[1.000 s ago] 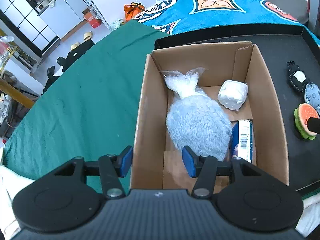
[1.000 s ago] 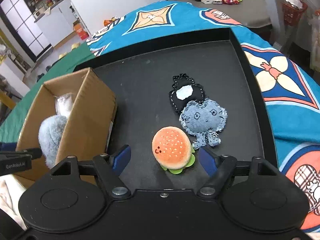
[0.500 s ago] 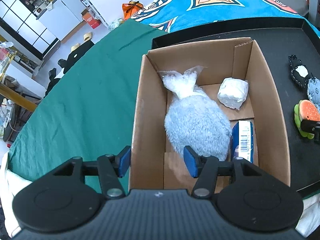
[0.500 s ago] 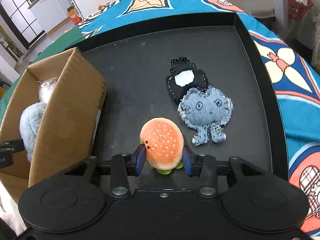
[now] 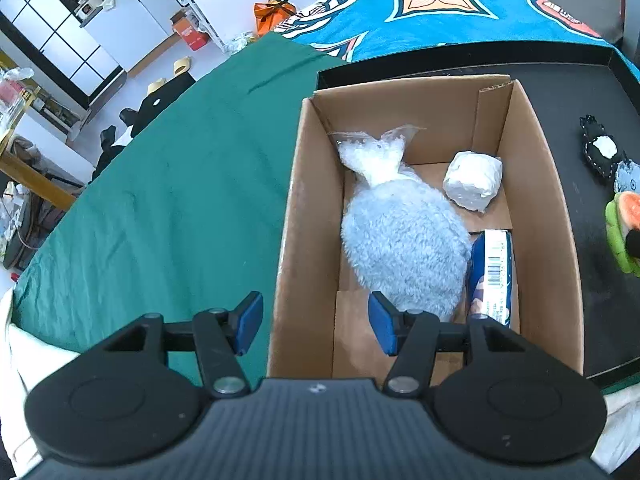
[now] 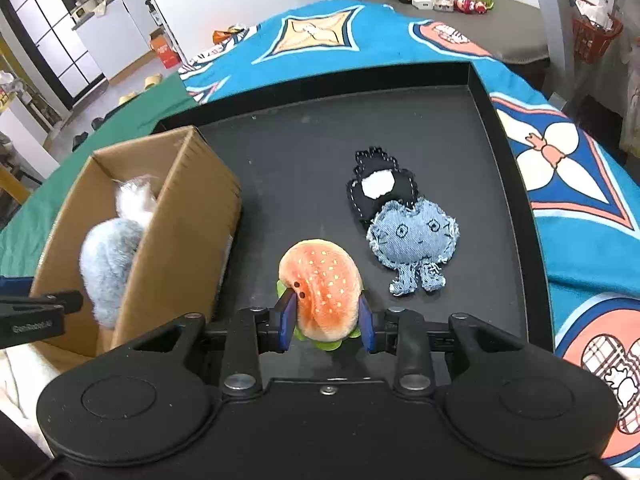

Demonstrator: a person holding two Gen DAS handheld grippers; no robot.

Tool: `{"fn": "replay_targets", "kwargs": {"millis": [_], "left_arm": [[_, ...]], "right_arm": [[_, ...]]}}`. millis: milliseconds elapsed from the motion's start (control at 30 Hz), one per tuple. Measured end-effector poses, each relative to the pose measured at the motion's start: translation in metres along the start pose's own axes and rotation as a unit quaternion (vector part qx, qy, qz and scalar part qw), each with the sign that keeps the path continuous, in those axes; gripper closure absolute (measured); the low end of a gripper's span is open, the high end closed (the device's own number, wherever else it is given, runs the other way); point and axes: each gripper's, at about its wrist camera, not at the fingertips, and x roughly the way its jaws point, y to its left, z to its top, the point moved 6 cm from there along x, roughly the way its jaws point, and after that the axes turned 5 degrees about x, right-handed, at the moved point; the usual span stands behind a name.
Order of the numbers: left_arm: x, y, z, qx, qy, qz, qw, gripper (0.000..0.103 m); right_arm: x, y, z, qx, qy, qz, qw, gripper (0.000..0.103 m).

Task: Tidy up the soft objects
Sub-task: 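Carry the burger plush with the right tool into the box and release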

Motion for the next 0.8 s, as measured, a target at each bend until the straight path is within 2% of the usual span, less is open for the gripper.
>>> {"fn": "replay_targets", "kwargs": {"millis": [800], "left_arm": [[-0.002,0.019,-0.015,-0.048,-0.009,-0.031,0.9983,0.046]], "right_arm": [[-0.055,0.044,0.026,-0.023,-0.062,0.024,0.998,0.072]]}}
